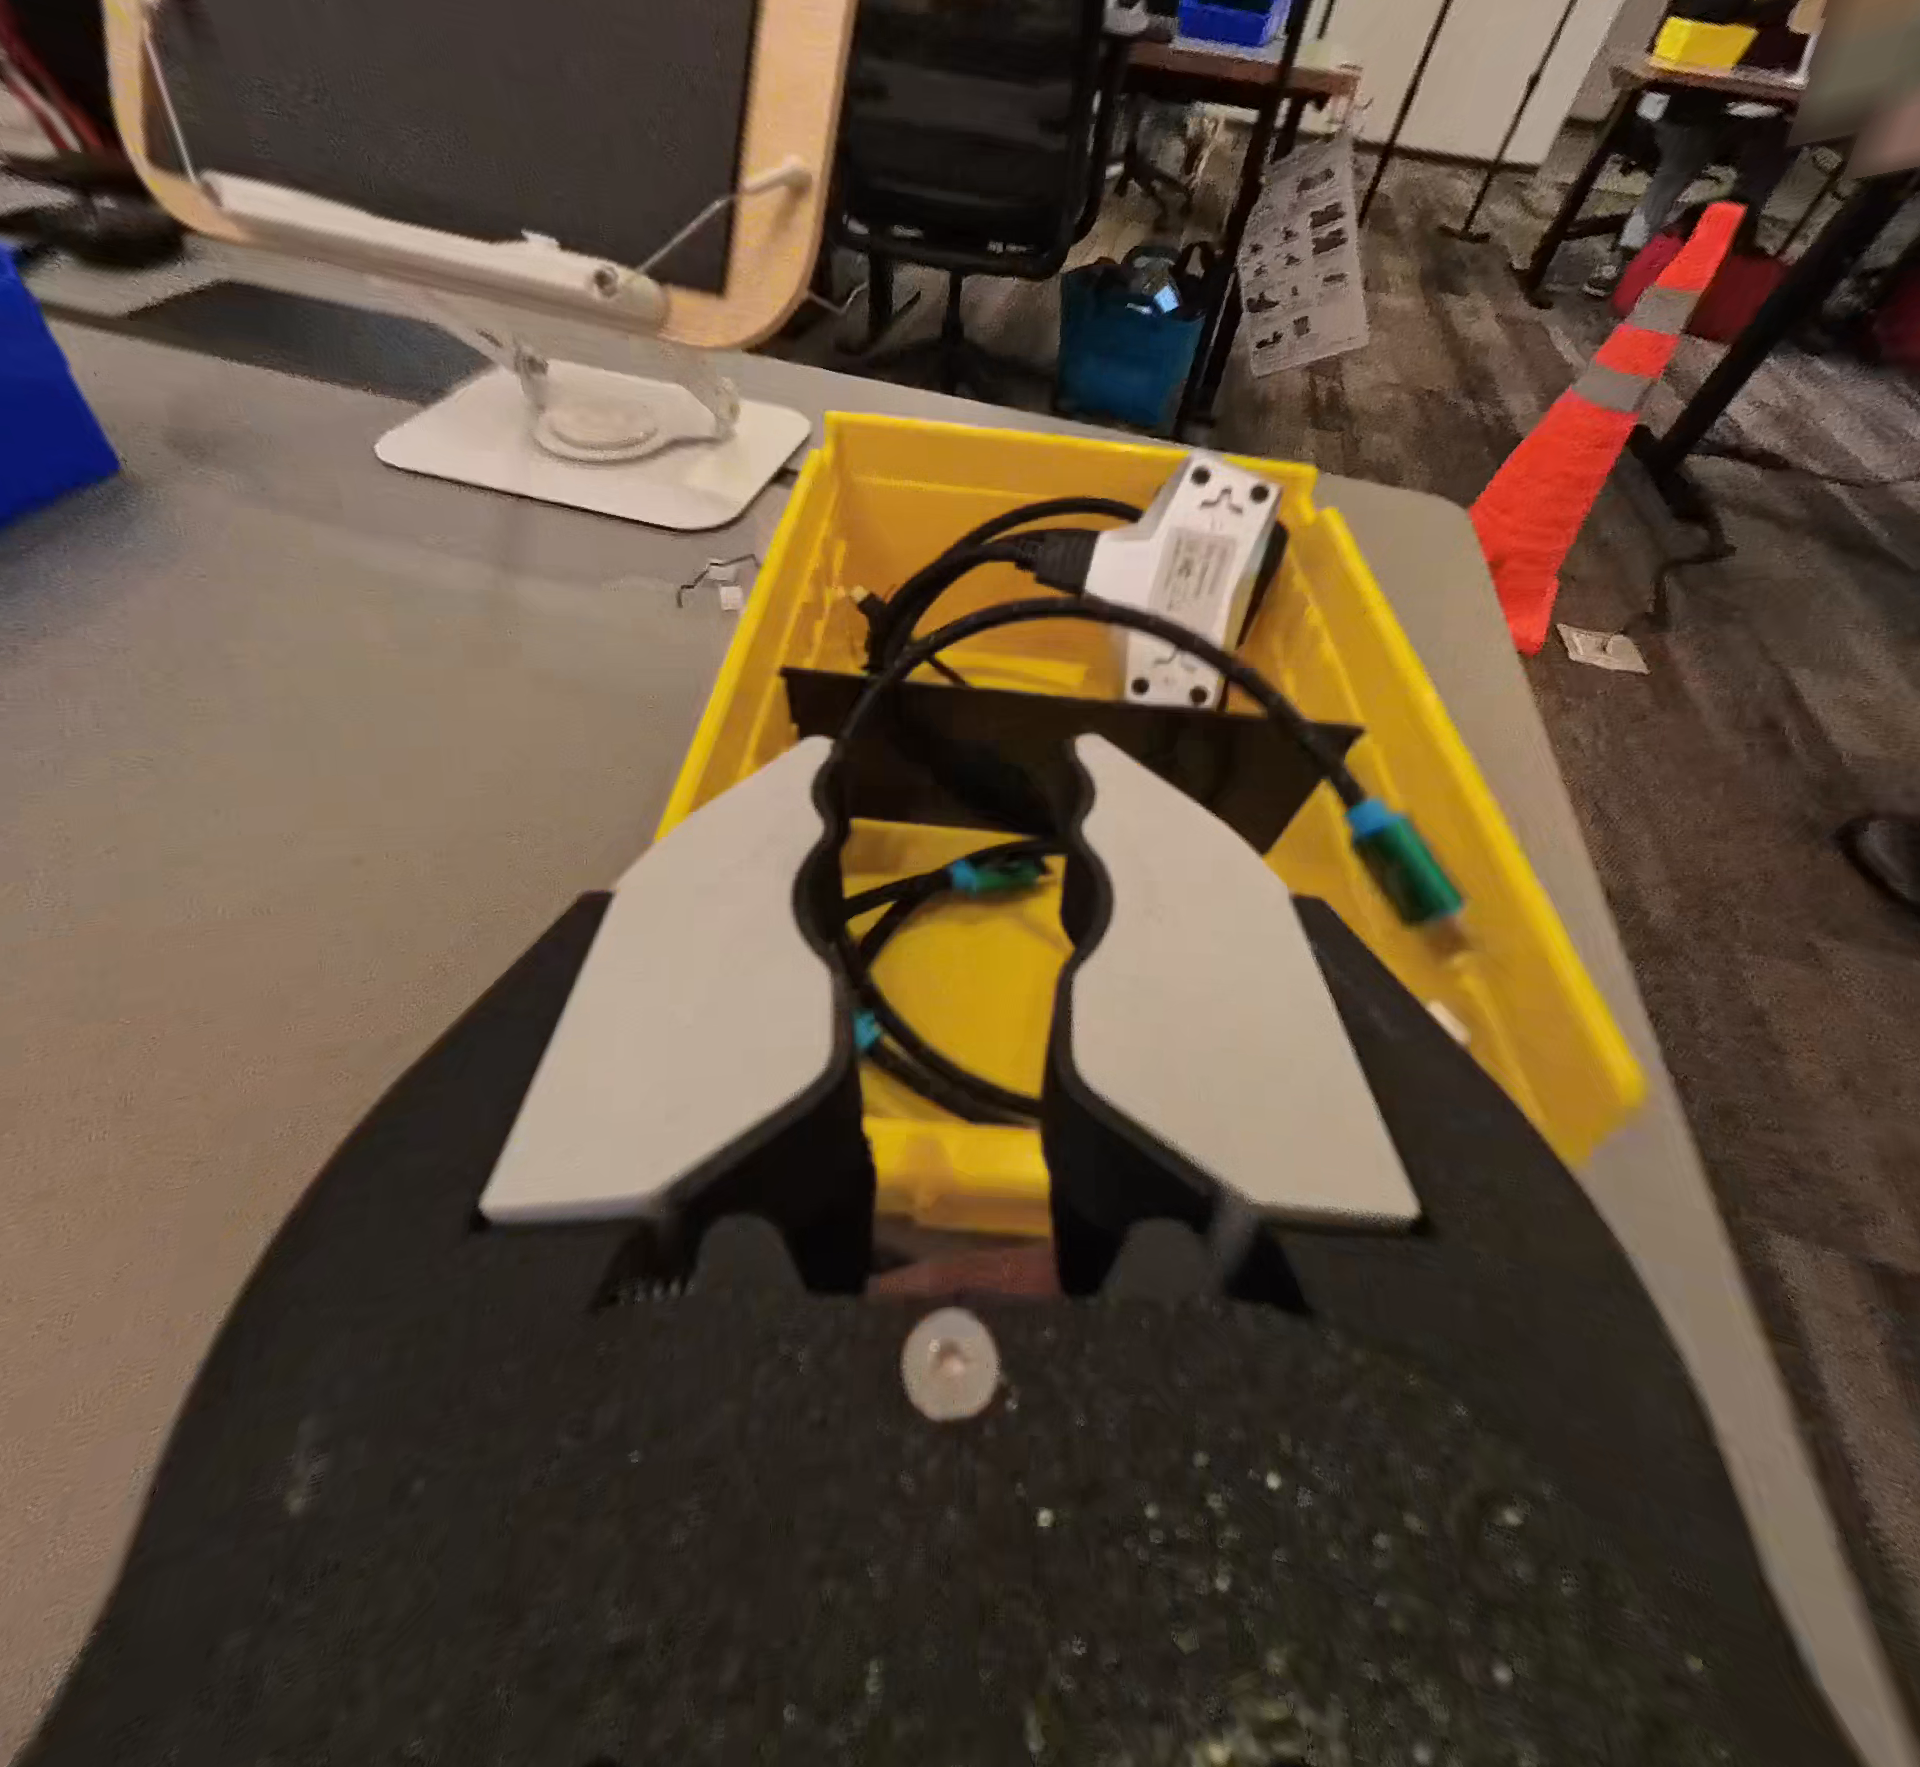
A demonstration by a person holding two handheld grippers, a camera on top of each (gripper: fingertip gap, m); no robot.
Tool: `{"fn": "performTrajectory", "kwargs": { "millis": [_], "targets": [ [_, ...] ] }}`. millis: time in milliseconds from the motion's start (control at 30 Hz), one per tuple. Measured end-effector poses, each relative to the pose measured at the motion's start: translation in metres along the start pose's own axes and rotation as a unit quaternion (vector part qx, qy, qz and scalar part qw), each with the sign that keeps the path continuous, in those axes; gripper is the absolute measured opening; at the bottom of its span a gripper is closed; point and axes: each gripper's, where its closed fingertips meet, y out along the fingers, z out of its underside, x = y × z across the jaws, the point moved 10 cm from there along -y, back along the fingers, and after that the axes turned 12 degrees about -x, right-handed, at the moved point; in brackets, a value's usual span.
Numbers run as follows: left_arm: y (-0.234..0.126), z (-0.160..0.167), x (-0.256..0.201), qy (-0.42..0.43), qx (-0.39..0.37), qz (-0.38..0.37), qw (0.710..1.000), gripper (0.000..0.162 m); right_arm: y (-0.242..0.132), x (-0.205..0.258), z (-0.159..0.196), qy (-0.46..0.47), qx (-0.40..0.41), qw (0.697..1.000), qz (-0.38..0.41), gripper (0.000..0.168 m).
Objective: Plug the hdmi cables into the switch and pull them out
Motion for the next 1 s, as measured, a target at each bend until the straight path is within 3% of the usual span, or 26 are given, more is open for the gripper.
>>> {"fn": "performTrajectory", "kwargs": {
  "millis": [133, 233, 367, 567, 767, 1000],
  "targets": [
    [-0.018, 0.019, 0.032, -0.017, 0.028, -0.094, 0.995, 0.029, -0.03, 0.023, 0.045, 0.051, -0.022, 0.997, 0.046, 0.041],
    [-0.023, 0.028, 0.049, -0.056, 0.064, -0.126, 0.988, 0.027, -0.039, 0.024, 0.06, 0.007, -0.02, 0.998, 0.062, 0.043],
    [-0.025, 0.032, 0.061, -0.067, 0.076, -0.129, 0.986, 0.025, -0.039, 0.024, 0.054, -0.034, -0.03, 0.997, 0.056, 0.039],
    [-0.028, 0.029, 0.055, -0.166, 0.052, -0.096, 0.98, 0.024, -0.043, 0.03, 0.059, 0.005, -0.012, 1.0, 0.029, 0.04],
    [-0.025, 0.029, 0.058, -0.096, 0.075, -0.125, 0.985, 0.024, -0.037, 0.025, 0.056, -0.035, -0.01, 0.999, 0.041, 0.037],
    [-0.019, 0.03, 0.058, -0.084, 0.085, -0.127, 0.985, 0.023, -0.028, 0.016, 0.06, 0.012, -0.01, 0.999, 0.041, 0.037]
  ]
}}
